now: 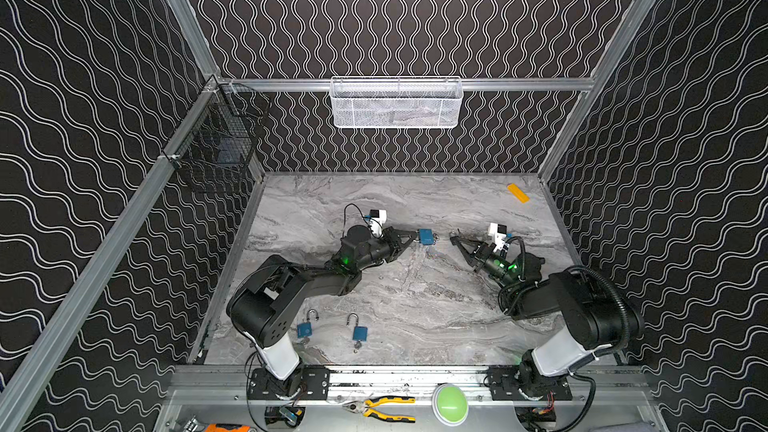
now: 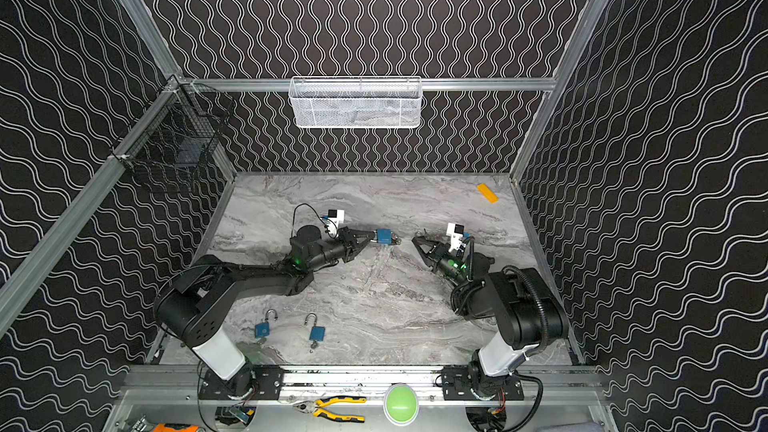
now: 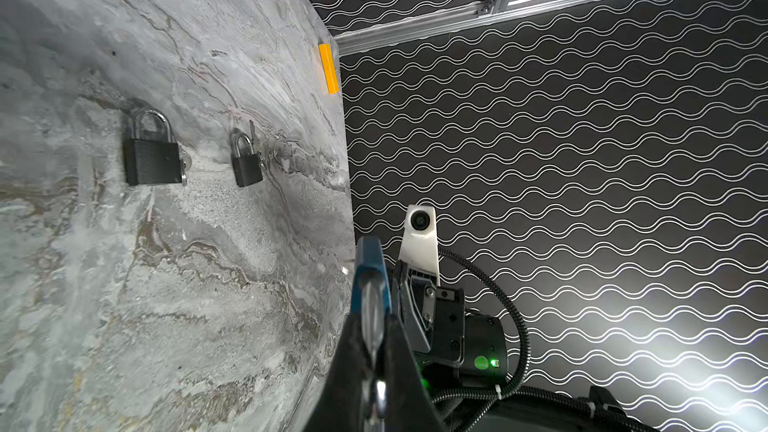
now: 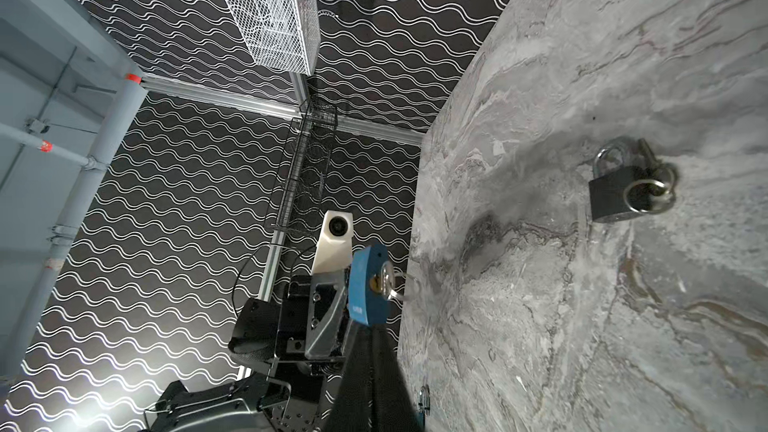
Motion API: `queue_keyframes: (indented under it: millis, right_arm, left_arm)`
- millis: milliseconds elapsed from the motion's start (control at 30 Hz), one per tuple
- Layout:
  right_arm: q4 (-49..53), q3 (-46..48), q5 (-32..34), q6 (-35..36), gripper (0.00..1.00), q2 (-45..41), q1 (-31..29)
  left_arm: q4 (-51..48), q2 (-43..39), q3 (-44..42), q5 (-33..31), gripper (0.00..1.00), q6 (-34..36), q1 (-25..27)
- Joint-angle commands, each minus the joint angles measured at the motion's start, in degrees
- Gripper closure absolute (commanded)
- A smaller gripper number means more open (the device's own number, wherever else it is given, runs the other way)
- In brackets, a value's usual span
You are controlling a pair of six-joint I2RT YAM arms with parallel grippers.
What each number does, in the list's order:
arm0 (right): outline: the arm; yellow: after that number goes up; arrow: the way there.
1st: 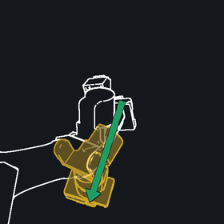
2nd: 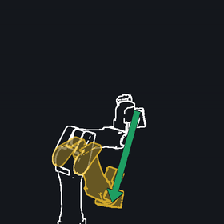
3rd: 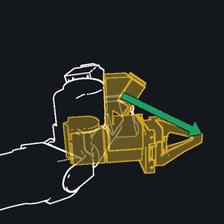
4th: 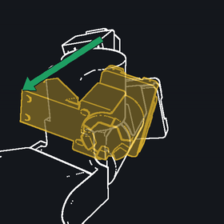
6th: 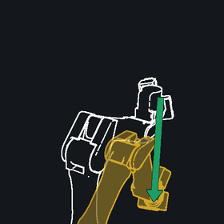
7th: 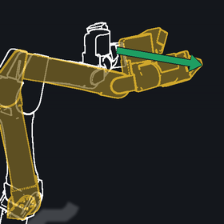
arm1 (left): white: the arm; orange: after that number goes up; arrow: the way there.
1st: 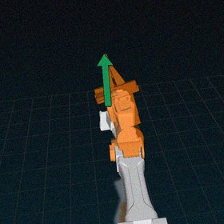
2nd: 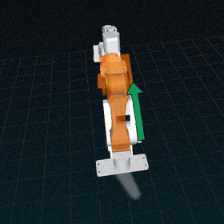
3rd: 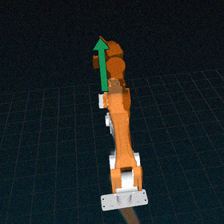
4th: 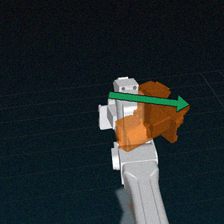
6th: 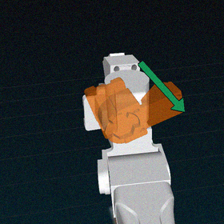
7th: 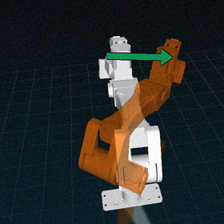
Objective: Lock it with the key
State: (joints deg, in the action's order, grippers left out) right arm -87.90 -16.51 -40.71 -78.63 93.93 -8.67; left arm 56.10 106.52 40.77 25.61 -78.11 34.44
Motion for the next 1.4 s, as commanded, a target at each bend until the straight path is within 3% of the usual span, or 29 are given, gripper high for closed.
queue_keyframes:
  millis: [0,333,700,1100,1367]
  right_arm:
    - [-5.4,-1.3,-2.0,-1.6,0.72,1.3,-0.1]
    - [4.1,-7.7,-4.0,2.4,0.60,3.8,-1.9]
    - [10.2,-10.9,-3.3,5.4,0.59,4.6,-4.0]
    - [5.3,-11.6,-4.0,2.5,0.62,7.1,-5.7]
    - [-0.8,-10.8,-3.8,-1.5,0.75,9.7,-5.7]
  left_arm:
    - [3.9,0.2,0.5,0.0,1.00,-0.3,0.0]
    - [5.4,1.2,0.9,-0.3,1.00,-1.1,1.2]
    - [6.1,0.7,0.3,-0.5,1.00,-1.4,1.3]
    - [8.2,2.0,0.1,-0.3,1.00,-2.5,1.3]
    - [8.4,1.9,-0.1,-0.5,1.00,-2.5,1.3]
